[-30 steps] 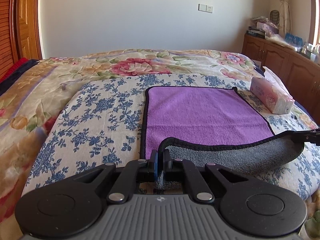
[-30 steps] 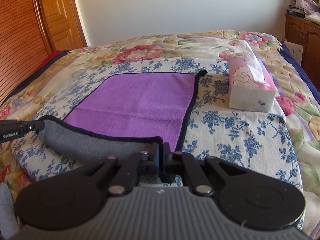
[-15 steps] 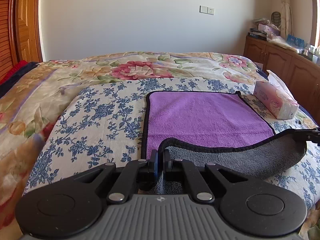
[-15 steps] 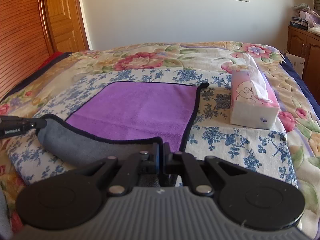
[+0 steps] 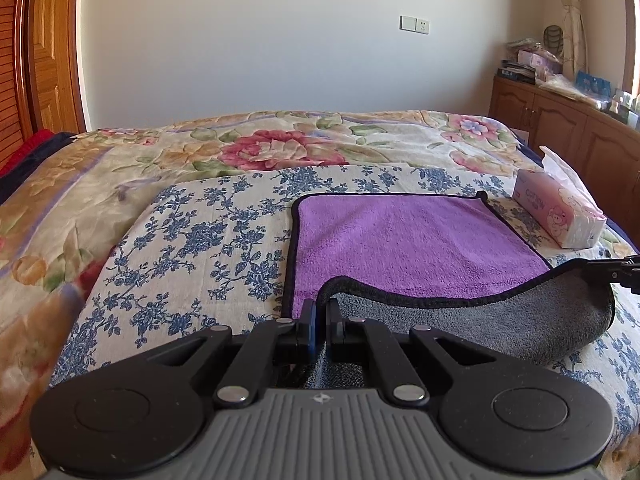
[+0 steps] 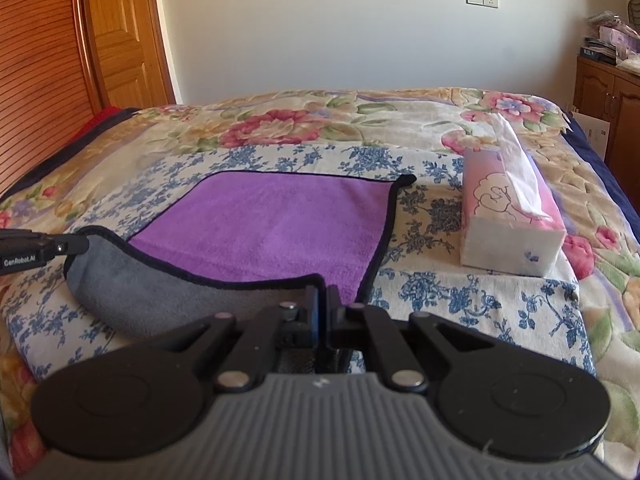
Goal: Fold towel
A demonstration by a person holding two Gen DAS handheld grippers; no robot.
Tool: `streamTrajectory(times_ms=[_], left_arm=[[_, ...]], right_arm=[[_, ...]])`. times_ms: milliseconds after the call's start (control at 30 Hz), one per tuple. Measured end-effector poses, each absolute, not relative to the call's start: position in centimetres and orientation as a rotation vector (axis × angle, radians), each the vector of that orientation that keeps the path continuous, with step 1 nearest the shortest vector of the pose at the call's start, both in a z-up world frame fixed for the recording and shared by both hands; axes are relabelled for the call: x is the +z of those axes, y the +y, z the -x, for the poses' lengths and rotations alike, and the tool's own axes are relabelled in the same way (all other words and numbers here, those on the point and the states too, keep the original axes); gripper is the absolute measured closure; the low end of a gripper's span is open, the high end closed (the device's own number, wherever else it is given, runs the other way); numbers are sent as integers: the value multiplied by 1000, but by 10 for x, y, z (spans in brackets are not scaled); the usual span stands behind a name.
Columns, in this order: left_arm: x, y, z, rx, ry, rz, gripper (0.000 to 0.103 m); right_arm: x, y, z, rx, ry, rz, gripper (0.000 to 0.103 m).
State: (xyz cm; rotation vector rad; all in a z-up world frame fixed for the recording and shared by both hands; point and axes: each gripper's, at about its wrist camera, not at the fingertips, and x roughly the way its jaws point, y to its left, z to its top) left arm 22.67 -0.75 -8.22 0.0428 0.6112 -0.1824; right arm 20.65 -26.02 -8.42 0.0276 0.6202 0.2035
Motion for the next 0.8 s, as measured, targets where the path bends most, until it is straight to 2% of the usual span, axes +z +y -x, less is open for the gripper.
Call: streamTrajectory(times_ms=[800], left_arm=[[-78,-11,-259,-180,581,-24,98]], right_arm=[[-79,-265,-235,204,565,-14,99]])
